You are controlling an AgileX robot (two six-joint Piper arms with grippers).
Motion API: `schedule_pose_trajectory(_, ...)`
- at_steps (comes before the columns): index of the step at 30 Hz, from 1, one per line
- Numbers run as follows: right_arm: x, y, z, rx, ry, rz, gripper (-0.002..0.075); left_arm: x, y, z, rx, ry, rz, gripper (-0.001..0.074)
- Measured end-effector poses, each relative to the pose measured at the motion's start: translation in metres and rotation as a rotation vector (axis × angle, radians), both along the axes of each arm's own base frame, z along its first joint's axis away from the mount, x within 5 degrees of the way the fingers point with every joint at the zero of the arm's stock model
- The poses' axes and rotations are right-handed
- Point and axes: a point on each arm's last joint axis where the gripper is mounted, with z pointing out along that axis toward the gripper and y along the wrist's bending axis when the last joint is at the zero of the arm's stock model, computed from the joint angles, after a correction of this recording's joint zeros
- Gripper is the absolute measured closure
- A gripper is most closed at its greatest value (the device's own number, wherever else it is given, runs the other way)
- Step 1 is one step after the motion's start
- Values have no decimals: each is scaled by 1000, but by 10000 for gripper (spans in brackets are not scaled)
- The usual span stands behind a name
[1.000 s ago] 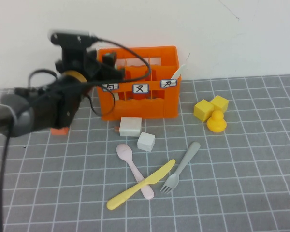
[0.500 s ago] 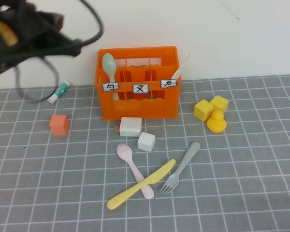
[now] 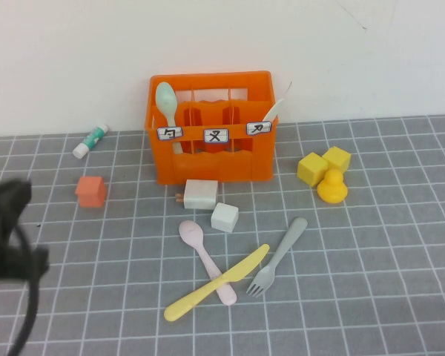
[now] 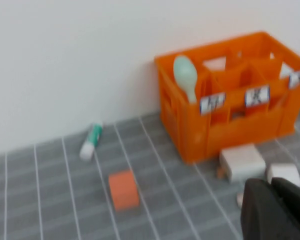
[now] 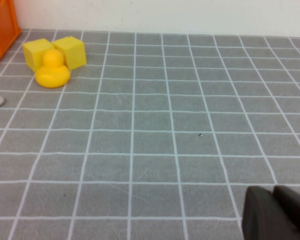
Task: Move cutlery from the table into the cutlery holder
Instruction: Pick up the knife
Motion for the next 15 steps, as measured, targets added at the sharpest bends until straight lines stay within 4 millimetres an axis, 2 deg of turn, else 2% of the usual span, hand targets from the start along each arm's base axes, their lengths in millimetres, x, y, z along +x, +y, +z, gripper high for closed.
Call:
schedule_pose_trajectory(6, 0, 0, 0, 0, 0, 0, 696, -23, 9, -33, 24, 86, 17, 735)
schedule_pose_trajectory(10, 0, 0, 0, 0, 0, 0, 696, -39, 19, -38, 54, 154, 69, 735)
schedule_pose_trajectory(15, 0, 0, 0, 0, 0, 0, 696, -71, 36, -40, 55, 218, 172, 735)
